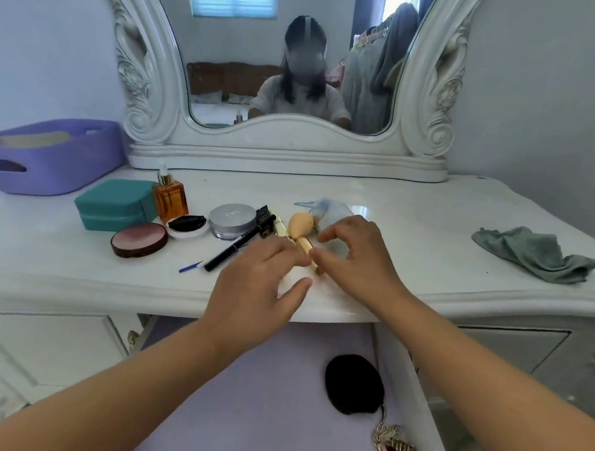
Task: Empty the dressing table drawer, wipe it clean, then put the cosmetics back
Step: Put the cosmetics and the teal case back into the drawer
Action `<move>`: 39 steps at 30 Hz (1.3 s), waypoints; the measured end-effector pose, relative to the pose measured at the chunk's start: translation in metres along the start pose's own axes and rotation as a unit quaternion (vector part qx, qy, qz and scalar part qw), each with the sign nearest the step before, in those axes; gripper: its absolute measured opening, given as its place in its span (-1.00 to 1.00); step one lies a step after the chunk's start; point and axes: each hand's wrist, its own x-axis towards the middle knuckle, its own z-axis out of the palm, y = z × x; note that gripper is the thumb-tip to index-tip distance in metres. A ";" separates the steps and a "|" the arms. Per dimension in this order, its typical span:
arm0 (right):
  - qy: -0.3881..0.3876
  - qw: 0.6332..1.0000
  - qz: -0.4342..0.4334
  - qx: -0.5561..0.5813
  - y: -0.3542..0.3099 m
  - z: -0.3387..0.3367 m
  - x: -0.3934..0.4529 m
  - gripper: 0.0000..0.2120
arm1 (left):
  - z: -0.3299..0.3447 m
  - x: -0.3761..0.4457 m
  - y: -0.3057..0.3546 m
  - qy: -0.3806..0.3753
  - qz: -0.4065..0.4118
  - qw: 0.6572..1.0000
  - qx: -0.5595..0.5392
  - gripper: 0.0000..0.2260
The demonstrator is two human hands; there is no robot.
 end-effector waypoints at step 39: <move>-0.067 0.972 0.134 0.182 -0.046 0.043 0.010 -0.81 | -0.022 0.037 -0.070 -0.165 -0.260 0.951 -0.006 -0.72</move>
